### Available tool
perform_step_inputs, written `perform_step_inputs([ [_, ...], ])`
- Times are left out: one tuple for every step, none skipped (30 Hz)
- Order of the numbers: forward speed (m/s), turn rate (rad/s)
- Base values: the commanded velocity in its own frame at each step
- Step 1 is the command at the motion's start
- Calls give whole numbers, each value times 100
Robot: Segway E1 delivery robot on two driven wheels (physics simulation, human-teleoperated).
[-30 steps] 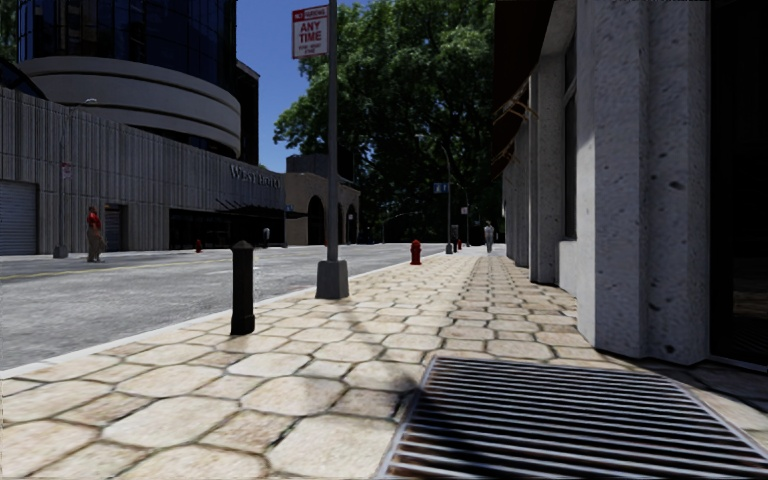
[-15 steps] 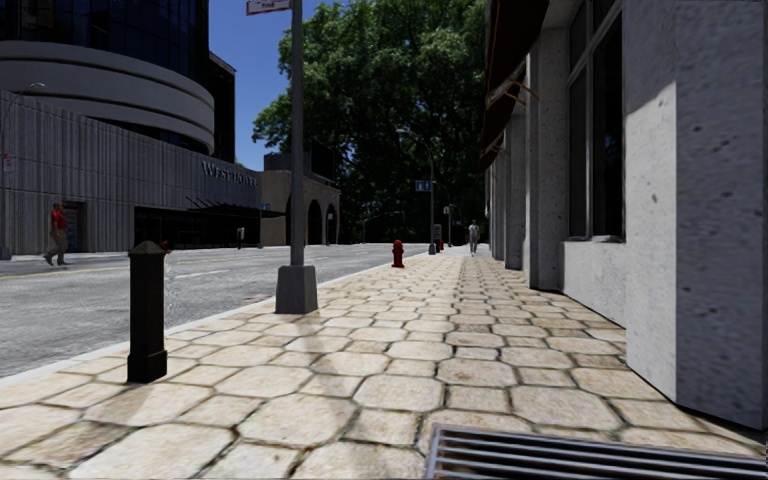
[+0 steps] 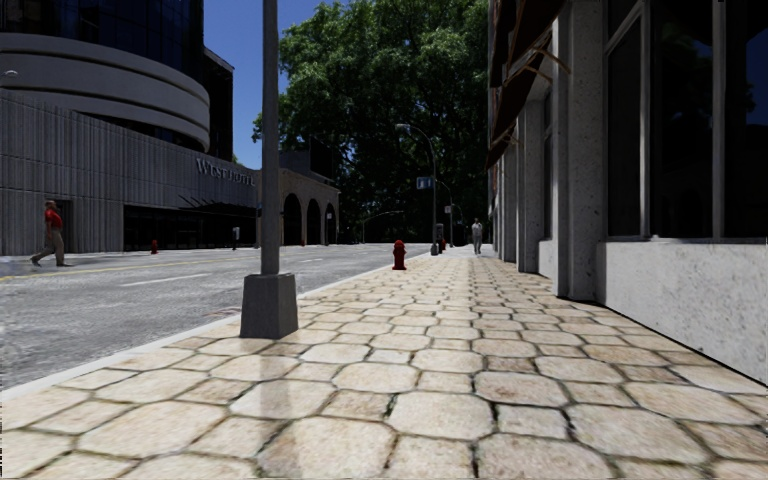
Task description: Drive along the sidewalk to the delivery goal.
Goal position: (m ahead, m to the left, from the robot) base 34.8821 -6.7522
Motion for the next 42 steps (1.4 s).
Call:
perform_step_inputs([
  [200,-8],
  [200,-19],
  [200,-23],
  [200,-25],
  [200,-25],
  [200,-25],
  [200,-26],
  [200,-26],
  [200,-26],
  [200,-26],
  [200,-26],
  [200,-17],
  [200,-4],
  [200,0],
  [200,0],
  [200,0],
  [200,0],
  [200,0],
  [200,0],
  [200,0],
  [200,0],
  [200,0],
  [200,0],
  [200,0],
  [200,0],
  [200,0],
  [200,0],
  [200,0],
  [200,0],
  [200,0],
  [200,0],
  [200,0],
  [200,0],
  [200,0],
  [200,0],
  [200,0],
  [200,0],
  [200,-6],
  [200,-6],
  [200,-18],
  [200,-23],
  [200,-27],
])
